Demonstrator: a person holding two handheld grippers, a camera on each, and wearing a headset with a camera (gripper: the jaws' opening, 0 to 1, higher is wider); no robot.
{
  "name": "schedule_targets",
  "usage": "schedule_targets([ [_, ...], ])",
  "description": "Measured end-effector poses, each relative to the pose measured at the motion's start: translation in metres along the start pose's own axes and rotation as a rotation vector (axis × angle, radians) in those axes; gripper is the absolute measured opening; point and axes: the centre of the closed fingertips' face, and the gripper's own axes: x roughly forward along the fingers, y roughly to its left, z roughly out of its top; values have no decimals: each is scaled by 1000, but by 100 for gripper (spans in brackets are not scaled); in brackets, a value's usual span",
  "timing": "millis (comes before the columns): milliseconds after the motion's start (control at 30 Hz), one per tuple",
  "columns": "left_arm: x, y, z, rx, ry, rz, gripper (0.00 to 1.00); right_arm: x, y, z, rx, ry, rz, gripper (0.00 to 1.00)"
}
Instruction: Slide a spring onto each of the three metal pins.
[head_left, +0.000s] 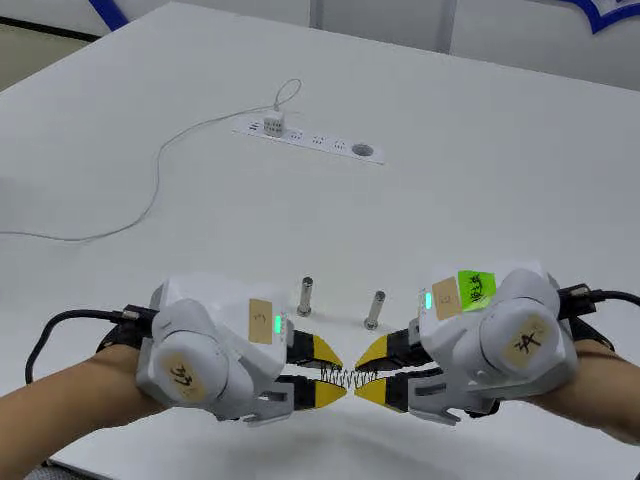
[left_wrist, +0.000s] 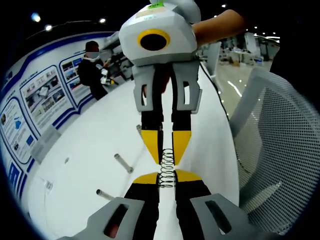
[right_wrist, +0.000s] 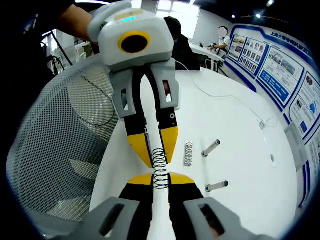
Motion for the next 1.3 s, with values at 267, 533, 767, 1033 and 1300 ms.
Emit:
schedule_targets([
  [267, -3, -2, 8, -24, -46, -53, 9, -4, 3, 5, 39, -51, 30, 12],
  [533, -7, -3, 13, -36, -69, -84, 9, -6, 5, 2, 47, -52, 35, 14],
  [767, -10, -2, 13, -33, -72, -91, 10, -10, 2, 1, 97, -82, 42, 12],
  [1033, -14, -3, 9, -12, -50, -92, 10, -17, 5, 27, 169, -221, 79, 10],
  [1300, -11, 0, 12, -31, -50, -70, 9, -19, 2, 32, 175, -237, 57, 10],
])
